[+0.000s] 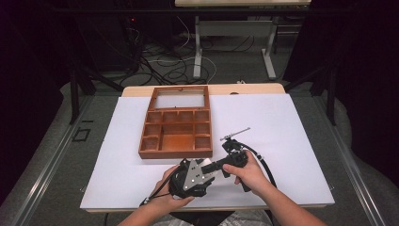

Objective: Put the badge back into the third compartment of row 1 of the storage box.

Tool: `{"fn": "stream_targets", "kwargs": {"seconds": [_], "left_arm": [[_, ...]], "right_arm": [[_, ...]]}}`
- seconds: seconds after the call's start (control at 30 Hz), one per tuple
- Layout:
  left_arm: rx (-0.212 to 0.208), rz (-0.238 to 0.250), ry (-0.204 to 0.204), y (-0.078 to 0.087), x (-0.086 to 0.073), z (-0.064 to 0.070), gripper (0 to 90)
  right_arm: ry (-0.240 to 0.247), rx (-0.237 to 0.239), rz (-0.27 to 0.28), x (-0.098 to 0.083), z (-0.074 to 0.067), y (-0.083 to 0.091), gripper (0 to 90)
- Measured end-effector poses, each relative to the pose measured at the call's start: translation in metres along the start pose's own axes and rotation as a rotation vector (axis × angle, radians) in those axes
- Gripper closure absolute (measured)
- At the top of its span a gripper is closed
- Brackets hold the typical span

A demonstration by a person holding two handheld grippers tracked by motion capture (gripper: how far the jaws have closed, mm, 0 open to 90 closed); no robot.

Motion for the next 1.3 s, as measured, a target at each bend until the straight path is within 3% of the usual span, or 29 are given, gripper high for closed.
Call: {"fn": "stream_targets", "kwargs": {"seconds": [0.1, 0.27, 0.6, 1.3], "left_arm": [[-0.002, -0.002, 0.002, 0.000, 0.000, 0.000, 33.3], [-0.016, -0.007, 0.019, -0.001, -0.002, 0.000, 32.8], [-0.026, -0.012, 0.059, -0.002, -0.004, -0.003, 27.0], [-0.017, -0.006, 0.141, -0.002, -0.008, -0.015, 17.0]], "right_arm": [[-0.005, 0.015, -0.002, 0.000, 0.001, 0.000, 81.0], [-0.028, 0.051, -0.012, 0.000, 0.003, 0.000, 84.1], [-0.035, 0.005, -0.023, 0.000, 0.011, 0.002, 84.2], [-0.028, -0.081, 0.051, 0.014, 0.021, 0.018, 84.2]]}}
Point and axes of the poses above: each handheld gripper's, and its own axes: y roughly backward along the jaws, x roughly out of its top, z roughly to its right, the point moved 5 cm from there along -y, roughly forward along the jaws, and after that the axes turned 11 degrees about -z, right-handed, at the moved point
